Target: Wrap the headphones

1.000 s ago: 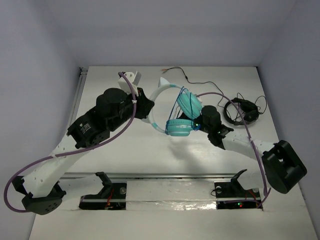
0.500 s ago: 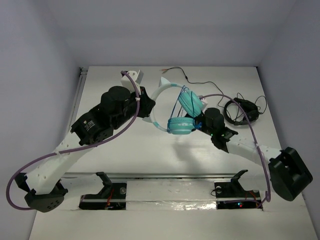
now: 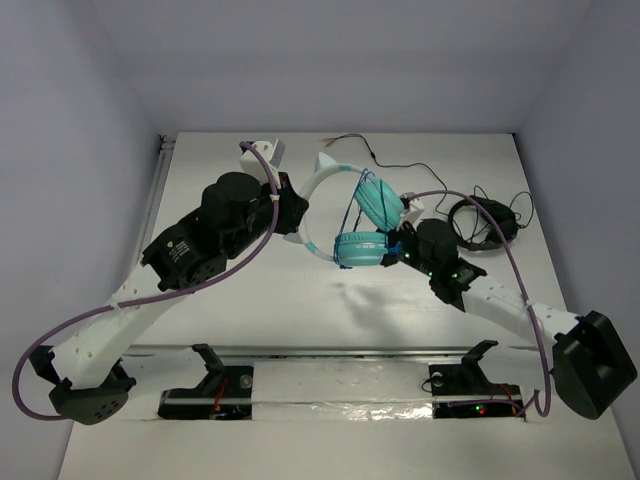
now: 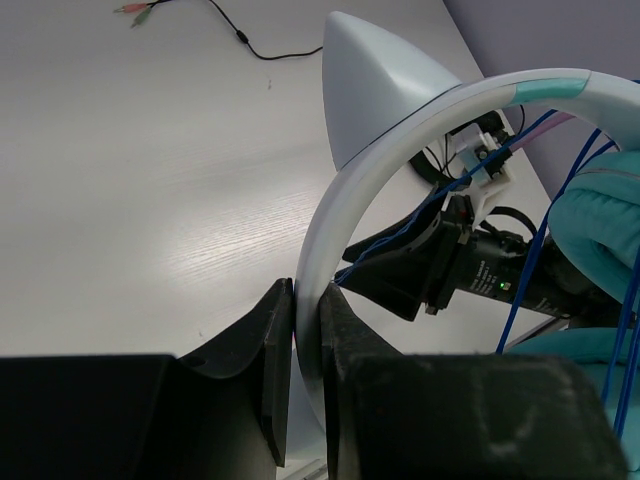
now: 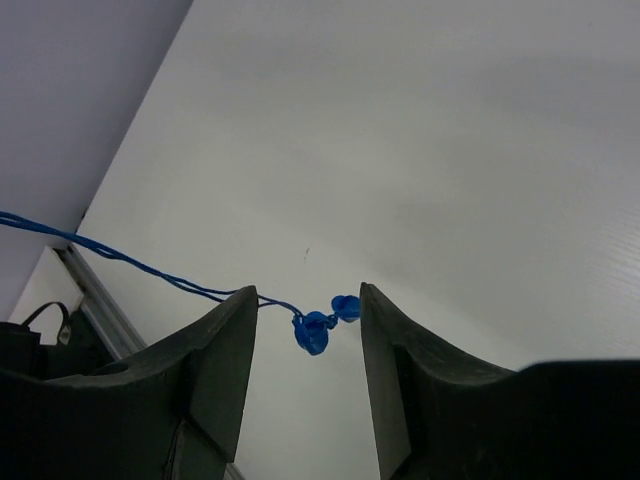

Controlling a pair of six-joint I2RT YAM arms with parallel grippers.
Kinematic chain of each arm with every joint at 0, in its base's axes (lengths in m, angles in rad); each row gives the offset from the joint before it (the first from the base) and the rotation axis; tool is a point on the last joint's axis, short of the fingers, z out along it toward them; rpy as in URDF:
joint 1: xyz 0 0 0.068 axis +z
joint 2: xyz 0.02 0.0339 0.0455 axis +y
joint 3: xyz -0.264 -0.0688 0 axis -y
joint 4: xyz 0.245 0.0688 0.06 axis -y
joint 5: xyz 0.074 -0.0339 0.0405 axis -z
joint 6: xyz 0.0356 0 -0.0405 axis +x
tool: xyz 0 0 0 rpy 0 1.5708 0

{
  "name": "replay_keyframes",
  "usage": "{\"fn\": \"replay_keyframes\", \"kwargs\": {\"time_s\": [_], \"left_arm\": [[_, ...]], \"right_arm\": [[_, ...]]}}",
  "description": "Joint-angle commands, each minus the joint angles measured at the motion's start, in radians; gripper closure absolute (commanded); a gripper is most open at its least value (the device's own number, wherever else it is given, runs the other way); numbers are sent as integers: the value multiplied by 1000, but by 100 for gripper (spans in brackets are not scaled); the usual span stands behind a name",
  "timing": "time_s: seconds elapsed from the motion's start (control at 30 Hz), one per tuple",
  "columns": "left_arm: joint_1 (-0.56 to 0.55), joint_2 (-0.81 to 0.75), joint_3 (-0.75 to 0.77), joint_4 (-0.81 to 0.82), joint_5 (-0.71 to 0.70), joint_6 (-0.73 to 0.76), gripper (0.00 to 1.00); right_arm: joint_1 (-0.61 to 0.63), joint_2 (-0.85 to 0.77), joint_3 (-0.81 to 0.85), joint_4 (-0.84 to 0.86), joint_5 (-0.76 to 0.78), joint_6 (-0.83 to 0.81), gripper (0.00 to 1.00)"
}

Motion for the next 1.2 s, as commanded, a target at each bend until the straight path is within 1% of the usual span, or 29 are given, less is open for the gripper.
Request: {"fn": "replay_keyframes", "kwargs": {"time_s": [0.0, 0.03, 0.17, 0.27, 0.33, 0.43, 0.63, 0.8, 0.9, 1.0, 1.03, 1.07, 1.17], "left_arm": [[4, -22, 54, 104, 0, -31, 100], [4, -24, 54, 102, 0, -32, 100], [4, -32, 45, 111, 6, -37, 100], [4, -33, 49, 116, 19, -37, 100], [4, -32, 55, 117, 25, -38, 100], [4, -24, 63, 113, 32, -38, 100], [4, -26, 66, 111, 34, -29, 100], [4, -22, 60, 120, 26, -29, 100], [4, -21, 64, 120, 19, -32, 100], [4, -22, 66, 122, 6, -35, 100], [4, -21, 66, 125, 2, -37, 100], [4, -21, 63, 128, -3, -38, 100], [4, -12, 58, 148, 8, -46, 100]], "right_arm": [[-8, 23, 32, 43, -65, -34, 48], [-8, 27, 23, 72, -108, -30, 48], [-8, 62, 18, 109, -157, -31, 48], [-8, 116, 17, 161, -119, -28, 48], [-8, 170, 44, 170, -105, -43, 48], [-8, 202, 72, 182, -75, -46, 48], [-8, 175, 58, 169, -4, -51, 48], [-8, 205, 50, 188, -44, -40, 49], [-8, 224, 35, 213, -61, -24, 51], [-8, 230, 29, 219, -64, -16, 57], [-8, 231, 26, 227, -70, -5, 62], [-8, 234, 23, 236, -77, 3, 64], [-8, 250, 0, 290, -98, 36, 65]]}}
